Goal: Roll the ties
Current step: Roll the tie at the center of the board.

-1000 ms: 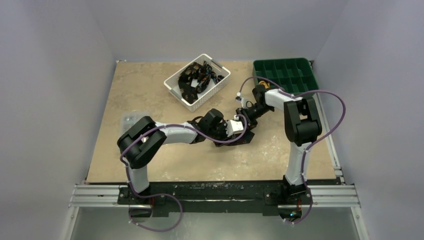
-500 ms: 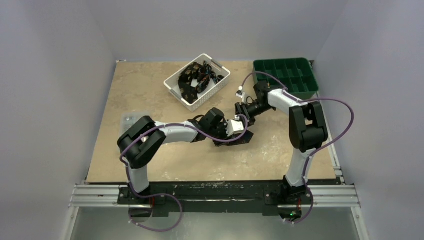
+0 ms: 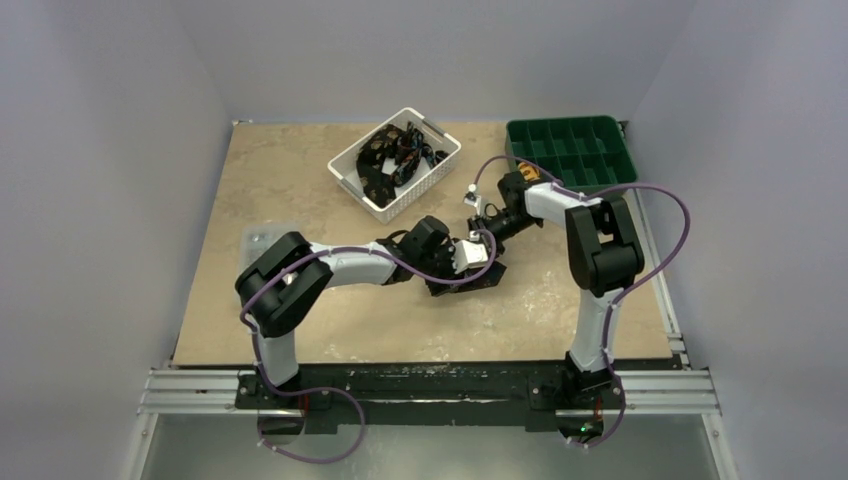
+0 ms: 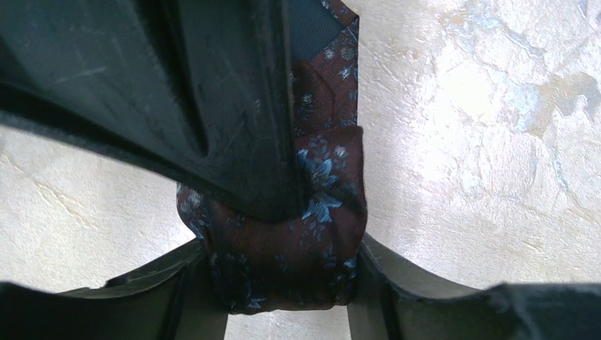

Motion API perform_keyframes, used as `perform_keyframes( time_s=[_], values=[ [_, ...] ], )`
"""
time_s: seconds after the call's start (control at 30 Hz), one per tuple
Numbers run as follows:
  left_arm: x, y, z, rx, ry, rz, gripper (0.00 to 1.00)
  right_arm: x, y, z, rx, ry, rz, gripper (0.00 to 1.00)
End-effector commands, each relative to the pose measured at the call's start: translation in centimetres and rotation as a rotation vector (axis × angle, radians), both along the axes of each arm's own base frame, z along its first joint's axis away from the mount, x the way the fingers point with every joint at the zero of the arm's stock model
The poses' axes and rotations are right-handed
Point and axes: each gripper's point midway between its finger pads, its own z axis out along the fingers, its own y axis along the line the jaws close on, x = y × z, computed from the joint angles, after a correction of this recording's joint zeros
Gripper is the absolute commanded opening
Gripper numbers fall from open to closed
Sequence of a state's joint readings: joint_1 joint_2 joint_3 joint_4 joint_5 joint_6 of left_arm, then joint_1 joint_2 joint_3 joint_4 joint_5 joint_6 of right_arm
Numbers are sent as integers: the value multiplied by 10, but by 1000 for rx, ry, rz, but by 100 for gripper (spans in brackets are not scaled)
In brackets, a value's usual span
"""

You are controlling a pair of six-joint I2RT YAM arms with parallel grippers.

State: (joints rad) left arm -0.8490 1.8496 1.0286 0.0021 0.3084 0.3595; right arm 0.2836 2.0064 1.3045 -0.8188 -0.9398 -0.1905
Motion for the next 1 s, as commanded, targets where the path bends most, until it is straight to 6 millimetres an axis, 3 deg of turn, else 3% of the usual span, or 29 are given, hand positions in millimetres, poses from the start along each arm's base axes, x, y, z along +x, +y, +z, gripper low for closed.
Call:
perform_keyframes(
  time_s=[0.0, 0.13, 0.27, 0.43, 0.57, 0.87, 0.97],
  values=[
    [-3, 10, -4, 9, 7, 24, 57, -4, -22, -33, -108, -47, 44, 0],
    [2, -2, 21, -112, -7, 37, 64, -3, -35, -49, -170, -63, 55, 0],
    [1, -15, 48, -249, -18, 20, 65, 1, -44, -56, -220, -86, 52, 0],
    [-2, -30, 67, -361, -4, 10, 65, 7, -50, -61, -270, -108, 41, 0],
    [-2, -38, 60, -363, 25, 19, 66, 7, -55, -66, -299, -104, 44, 0],
    [5, -34, 16, -230, 41, 81, 62, 2, -59, -69, -313, -104, 52, 0],
    [1, -34, 12, -228, 64, 81, 53, -1, -55, -64, -284, -103, 60, 0]
  ],
)
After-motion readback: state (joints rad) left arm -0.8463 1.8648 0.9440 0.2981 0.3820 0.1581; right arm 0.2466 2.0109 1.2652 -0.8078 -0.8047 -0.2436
